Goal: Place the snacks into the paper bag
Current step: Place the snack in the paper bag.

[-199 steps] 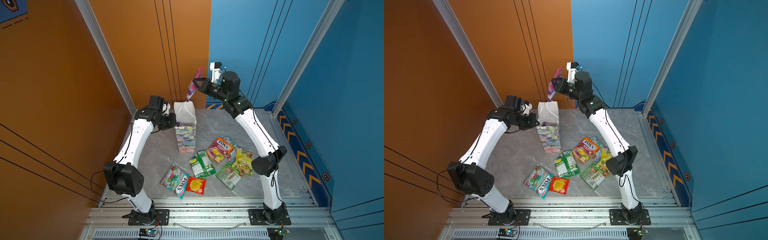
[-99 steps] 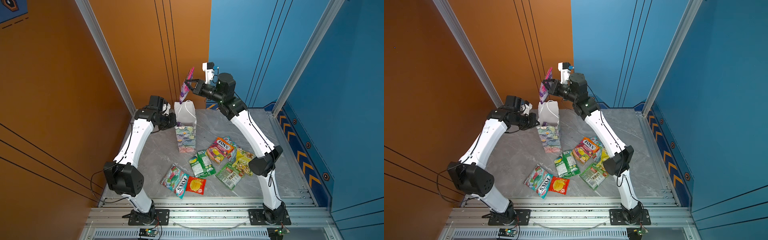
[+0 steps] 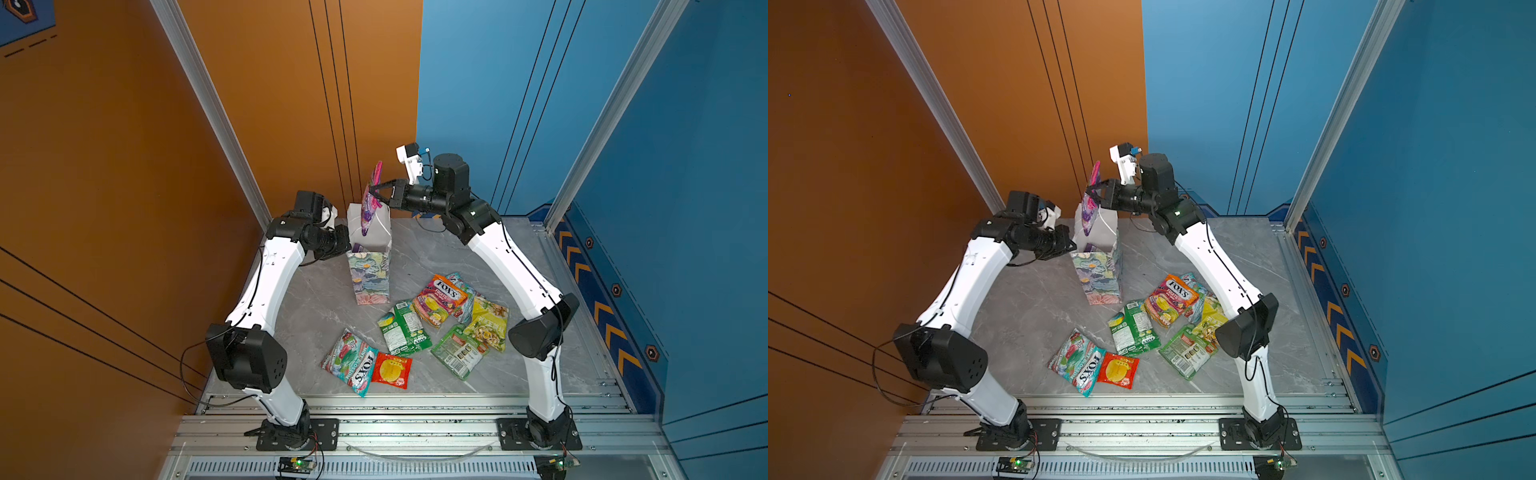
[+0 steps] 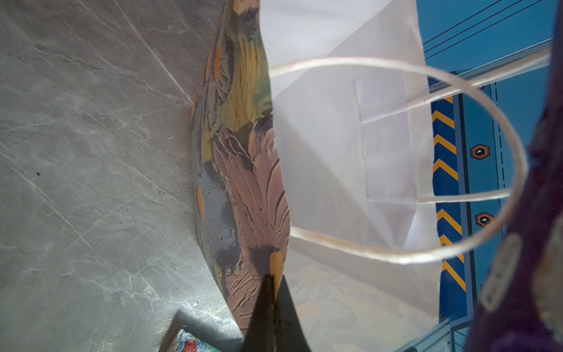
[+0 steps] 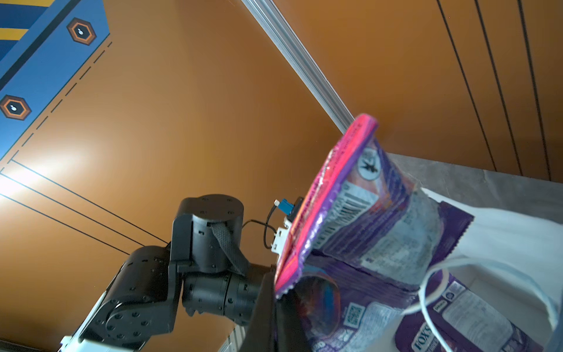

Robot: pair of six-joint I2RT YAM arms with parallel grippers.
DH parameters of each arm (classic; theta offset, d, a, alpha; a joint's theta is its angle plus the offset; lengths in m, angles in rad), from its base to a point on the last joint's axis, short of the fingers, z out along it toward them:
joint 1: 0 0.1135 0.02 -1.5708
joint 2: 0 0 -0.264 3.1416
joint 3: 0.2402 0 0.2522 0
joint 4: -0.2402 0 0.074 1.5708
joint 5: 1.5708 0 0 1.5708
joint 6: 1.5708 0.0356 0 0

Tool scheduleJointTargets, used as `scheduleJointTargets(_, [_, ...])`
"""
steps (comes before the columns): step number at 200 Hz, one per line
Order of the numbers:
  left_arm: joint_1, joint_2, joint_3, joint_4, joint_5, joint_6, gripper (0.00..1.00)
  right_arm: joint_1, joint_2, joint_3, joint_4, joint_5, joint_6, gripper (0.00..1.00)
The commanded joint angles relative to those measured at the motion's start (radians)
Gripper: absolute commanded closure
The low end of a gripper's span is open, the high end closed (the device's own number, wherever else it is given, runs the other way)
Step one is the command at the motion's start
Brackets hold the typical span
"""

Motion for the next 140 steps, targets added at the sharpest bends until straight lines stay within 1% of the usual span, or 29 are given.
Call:
scheduleJointTargets(1, [0.011, -0.023, -0.011, 0.007, 0.027, -0.009, 1.00, -0.012, -0.103, -0.058, 0.025, -0.006, -0.052, 1.00])
scheduleJointTargets(20, [0.014, -0.023, -0.011, 0.006, 0.029, -0.011, 1.00, -0.015, -0.121, -0.104, 0.026, 0.005, -0.051, 1.00])
scheduleJointTargets(57, [0.016, -0.021, -0.010, 0.007, 0.030, -0.012, 1.00, -0.017, -0.132, -0.147, 0.024, 0.026, -0.057, 1.00])
scheduleJointTargets(106, [0.020, -0.025, -0.009, 0.007, 0.034, -0.012, 1.00, -0.026, -0.106, -0.153, -0.017, 0.049, -0.067, 1.00])
scheduleJointTargets(140, [0.019, -0.030, -0.016, 0.008, 0.035, -0.010, 1.00, -0.027, -0.086, -0.153, -0.057, 0.088, -0.106, 1.00])
